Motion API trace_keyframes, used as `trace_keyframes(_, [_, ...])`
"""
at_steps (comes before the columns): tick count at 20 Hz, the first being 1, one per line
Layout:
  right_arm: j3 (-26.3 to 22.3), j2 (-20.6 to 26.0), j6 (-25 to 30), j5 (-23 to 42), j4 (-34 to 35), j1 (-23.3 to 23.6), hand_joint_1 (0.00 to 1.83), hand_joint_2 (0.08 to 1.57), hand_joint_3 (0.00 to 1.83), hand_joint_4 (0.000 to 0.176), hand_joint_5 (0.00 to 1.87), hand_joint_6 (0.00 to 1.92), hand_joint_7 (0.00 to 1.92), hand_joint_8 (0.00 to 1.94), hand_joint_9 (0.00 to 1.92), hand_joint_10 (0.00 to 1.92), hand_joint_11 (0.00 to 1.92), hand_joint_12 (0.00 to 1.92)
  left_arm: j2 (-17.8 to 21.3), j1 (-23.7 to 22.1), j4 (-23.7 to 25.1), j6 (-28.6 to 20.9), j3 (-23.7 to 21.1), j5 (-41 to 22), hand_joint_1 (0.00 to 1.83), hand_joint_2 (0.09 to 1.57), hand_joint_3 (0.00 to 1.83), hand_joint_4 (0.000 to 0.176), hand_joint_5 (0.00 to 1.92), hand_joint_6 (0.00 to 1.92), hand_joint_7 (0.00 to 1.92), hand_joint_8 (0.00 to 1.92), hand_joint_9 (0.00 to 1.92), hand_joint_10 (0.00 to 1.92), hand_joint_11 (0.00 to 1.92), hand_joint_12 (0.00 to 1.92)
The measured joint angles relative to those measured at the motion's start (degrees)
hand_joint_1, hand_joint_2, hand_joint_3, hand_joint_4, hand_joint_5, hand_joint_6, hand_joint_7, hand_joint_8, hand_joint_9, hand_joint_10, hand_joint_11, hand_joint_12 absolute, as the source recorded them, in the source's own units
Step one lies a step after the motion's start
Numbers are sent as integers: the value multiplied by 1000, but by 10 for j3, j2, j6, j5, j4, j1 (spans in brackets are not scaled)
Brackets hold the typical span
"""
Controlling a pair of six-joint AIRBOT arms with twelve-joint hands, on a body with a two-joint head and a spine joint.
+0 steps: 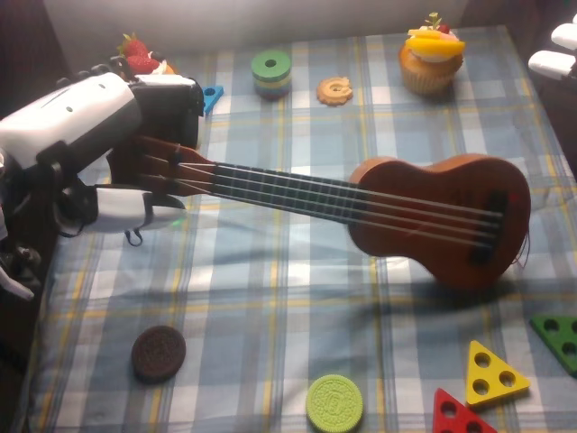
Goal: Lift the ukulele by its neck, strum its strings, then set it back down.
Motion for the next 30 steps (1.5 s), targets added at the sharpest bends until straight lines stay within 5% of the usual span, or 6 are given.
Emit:
trace_keyframes(8, [0, -1, 0, 0, 0, 0, 450, 1211, 0, 24, 0, 0, 0, 0, 0, 0, 0, 0, -15, -1, 11, -6, 13, 25, 1064, 1174, 447, 0, 523, 1695, 570, 1864, 579, 1921, 558, 1921])
trace_keyframes(14, [0, -1, 0, -2, 0, 0, 492, 1237, 9, 0, 0, 0, 0, 0, 0, 0, 0, 0, -37, -2, -2, -7, 30, 58, 1063, 1122, 543, 18, 545, 1750, 582, 1828, 639, 1921, 709, 1921])
trace_keyframes(19, [0, -2, 0, -3, 0, 0, 503, 1232, 2, 0, 0, 0, 0, 0, 0, 0, 0, 0, -63, 0, -16, -8, 46, 78, 1049, 1352, 51, 25, 506, 1727, 564, 1691, 468, 1921, 519, 1921])
trace_keyframes(28, [0, -2, 0, -4, 0, 0, 563, 1237, 2, 0, 0, 0, 0, 0, 0, 0, 0, 0, -73, 1, -21, 7, 54, 99, 1068, 1351, 0, 27, 537, 1683, 596, 1612, 356, 1902, 396, 1921])
trace_keyframes(29, [0, -2, 0, -4, 0, 0, 568, 1237, 2, 0, 0, 0, 0, 0, 0, 0, 0, 0, -73, 1, -21, 13, 54, 108, 1199, 1186, 0, 0, 329, 1745, 386, 1682, 335, 1913, 385, 1921])
trace_keyframes(30, [0, -2, 0, -4, 0, 0, 575, 1235, 1, 0, 0, 0, 0, 0, 0, 0, 0, 0, -74, 1, -27, 25, 54, 110, 1084, 1327, 7, 8, 469, 1747, 534, 1643, 344, 1911, 388, 1921])
